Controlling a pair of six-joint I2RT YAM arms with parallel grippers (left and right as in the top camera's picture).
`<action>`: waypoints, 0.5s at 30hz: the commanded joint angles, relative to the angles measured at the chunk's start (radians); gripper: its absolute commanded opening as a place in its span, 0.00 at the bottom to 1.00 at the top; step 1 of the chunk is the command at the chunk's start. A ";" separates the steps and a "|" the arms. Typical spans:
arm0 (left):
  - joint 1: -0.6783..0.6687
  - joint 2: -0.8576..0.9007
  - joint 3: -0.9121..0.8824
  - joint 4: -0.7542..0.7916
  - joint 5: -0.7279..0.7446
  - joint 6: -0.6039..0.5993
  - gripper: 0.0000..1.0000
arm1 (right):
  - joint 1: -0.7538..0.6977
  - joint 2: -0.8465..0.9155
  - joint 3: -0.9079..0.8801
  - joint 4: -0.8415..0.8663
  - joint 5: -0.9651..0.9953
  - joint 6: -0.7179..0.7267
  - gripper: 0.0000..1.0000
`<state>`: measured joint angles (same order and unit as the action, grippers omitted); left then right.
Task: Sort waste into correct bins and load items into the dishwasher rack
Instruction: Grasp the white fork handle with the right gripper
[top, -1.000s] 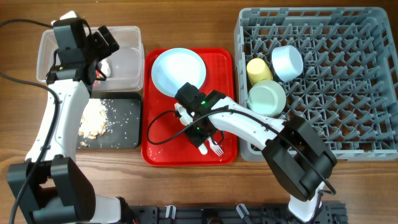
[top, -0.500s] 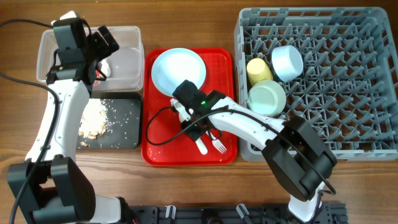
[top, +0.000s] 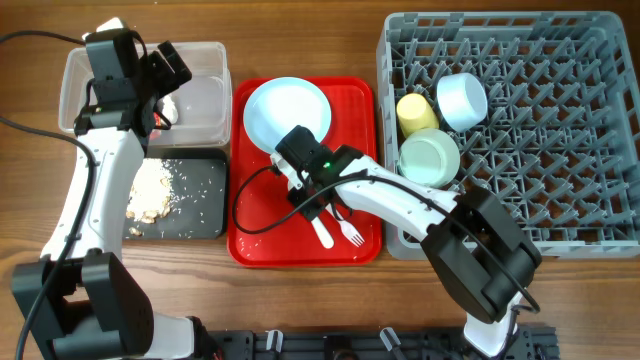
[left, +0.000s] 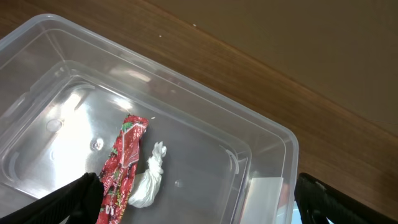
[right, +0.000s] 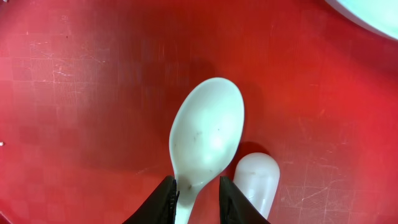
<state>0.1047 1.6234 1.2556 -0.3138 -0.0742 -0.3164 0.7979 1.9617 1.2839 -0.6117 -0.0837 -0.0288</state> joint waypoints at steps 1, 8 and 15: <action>0.003 -0.005 0.003 0.002 -0.002 -0.005 1.00 | -0.003 0.011 -0.002 0.012 0.056 -0.016 0.24; 0.003 -0.005 0.003 0.002 -0.002 -0.005 1.00 | -0.005 -0.120 0.065 -0.090 0.061 0.006 0.30; 0.003 -0.005 0.003 0.002 -0.002 -0.005 1.00 | -0.039 -0.211 0.043 -0.415 0.064 0.138 0.35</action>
<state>0.1047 1.6234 1.2556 -0.3138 -0.0742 -0.3164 0.7715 1.7493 1.3396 -0.9798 -0.0330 0.0254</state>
